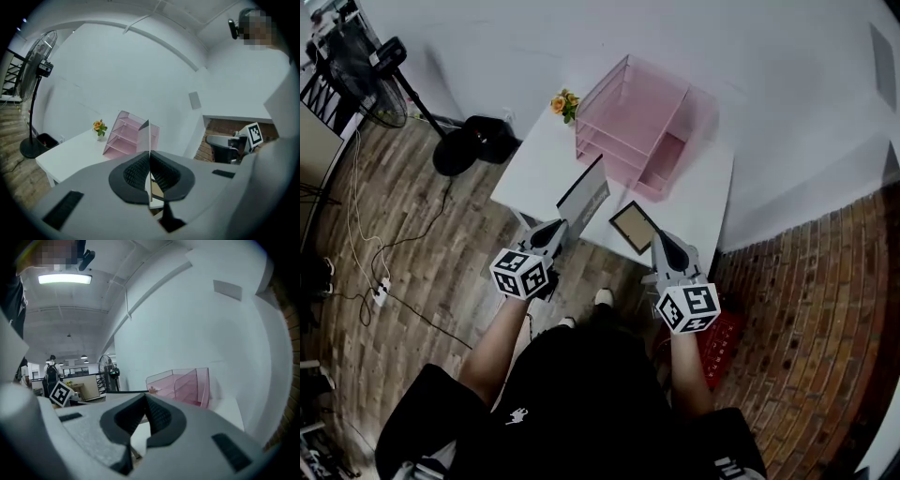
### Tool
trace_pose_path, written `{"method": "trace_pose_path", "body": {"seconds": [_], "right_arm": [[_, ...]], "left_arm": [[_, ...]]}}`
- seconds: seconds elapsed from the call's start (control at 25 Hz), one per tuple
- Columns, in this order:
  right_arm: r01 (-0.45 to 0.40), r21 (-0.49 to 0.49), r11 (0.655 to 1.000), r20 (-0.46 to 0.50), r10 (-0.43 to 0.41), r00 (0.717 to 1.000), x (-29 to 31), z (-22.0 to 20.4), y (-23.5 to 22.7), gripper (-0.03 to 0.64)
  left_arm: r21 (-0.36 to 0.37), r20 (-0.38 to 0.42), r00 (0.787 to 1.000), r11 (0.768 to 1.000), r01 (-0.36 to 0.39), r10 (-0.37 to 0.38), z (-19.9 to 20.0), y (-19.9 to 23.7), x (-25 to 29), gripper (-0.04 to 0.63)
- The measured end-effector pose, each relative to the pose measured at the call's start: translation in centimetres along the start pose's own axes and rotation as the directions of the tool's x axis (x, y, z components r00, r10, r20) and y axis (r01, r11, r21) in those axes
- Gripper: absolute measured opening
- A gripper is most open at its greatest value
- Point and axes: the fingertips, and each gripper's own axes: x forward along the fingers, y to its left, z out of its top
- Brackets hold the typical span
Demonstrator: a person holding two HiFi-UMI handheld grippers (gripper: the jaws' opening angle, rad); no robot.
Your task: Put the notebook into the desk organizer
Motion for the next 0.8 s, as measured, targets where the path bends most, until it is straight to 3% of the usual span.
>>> {"method": "trace_pose_path", "body": {"seconds": [0.32, 0.48, 0.8], "right_arm": [[-0.059, 0.001, 0.998, -0.007, 0.059, 0.998, 3.4, 0.9, -4.7, 0.003], [-0.102, 0.003, 0.995, -0.004, 0.102, 0.995, 4.7, 1.3, -5.9, 0.003], [-0.158, 0.003, 0.987, -0.003, 0.158, 0.987, 5.6, 1.1, -8.3, 0.003]], "left_arm": [[-0.116, 0.008, 1.000, 0.993, 0.000, 0.001, 0.0, 0.4, 3.8, 0.009], [-0.219, 0.042, 0.999, 0.975, 0.038, -0.029, 0.5, 0.3, 4.8, 0.009], [-0.345, 0.120, 0.992, 0.936, 0.075, -0.035, 0.8, 0.6, 6.2, 0.008]]}}
